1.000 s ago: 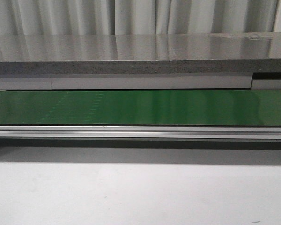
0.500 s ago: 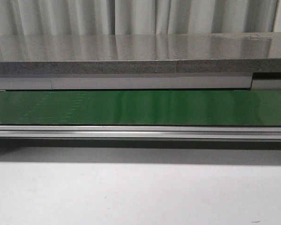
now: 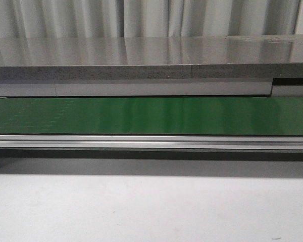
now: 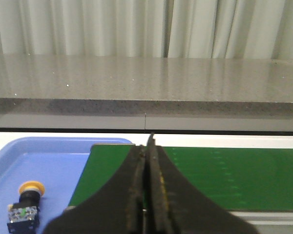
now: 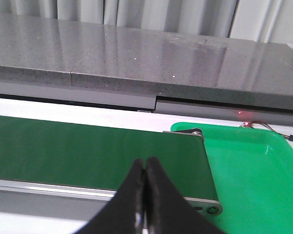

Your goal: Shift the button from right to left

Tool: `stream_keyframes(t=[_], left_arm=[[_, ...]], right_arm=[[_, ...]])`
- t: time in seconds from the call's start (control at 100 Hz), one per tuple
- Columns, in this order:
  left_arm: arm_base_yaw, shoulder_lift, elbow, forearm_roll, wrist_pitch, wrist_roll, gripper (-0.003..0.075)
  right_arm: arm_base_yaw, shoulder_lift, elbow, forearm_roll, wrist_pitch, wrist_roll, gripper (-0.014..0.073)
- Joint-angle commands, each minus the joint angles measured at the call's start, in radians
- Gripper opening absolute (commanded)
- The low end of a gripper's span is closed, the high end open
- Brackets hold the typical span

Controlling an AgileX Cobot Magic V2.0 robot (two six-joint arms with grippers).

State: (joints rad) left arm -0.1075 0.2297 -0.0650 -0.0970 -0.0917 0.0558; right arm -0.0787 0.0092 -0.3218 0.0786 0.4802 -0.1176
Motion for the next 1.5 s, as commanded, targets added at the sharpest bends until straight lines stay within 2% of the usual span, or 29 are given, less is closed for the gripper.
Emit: stream_keyframes(t=[0.0, 0.35, 0.4, 0.43, 0.55, 1.49], left_arm=[[0.005, -0.025, 0.013, 0.064, -0.061, -0.089, -0.0020], [0.087, -0.270, 0.090, 0.097, 0.118, -0.089, -0.0020], [0.088, -0.266, 0.112, 0.097, 0.082, -0.089, -0.0020], [0.088, -0.266, 0.110, 0.097, 0.134, -0.089, -0.0020], [0.088, -0.266, 0.110, 0.097, 0.193, -0.089, -0.0020], [0.088, -0.266, 0.110, 0.097, 0.200, -0.089, -0.0020]], right_arm=[[0.000, 0.010, -0.023, 0.006, -0.083, -0.004, -0.0069], [0.000, 0.010, -0.023, 0.006, -0.083, -0.004, -0.0069], [0.000, 0.010, -0.023, 0.006, -0.083, -0.004, -0.0069], [0.000, 0.009, -0.023, 0.006, -0.082, -0.004, -0.0069], [0.000, 0.009, -0.023, 0.006, -0.083, -0.004, -0.0069], [0.000, 0.009, -0.023, 0.005, -0.083, -0.004, -0.0069]])
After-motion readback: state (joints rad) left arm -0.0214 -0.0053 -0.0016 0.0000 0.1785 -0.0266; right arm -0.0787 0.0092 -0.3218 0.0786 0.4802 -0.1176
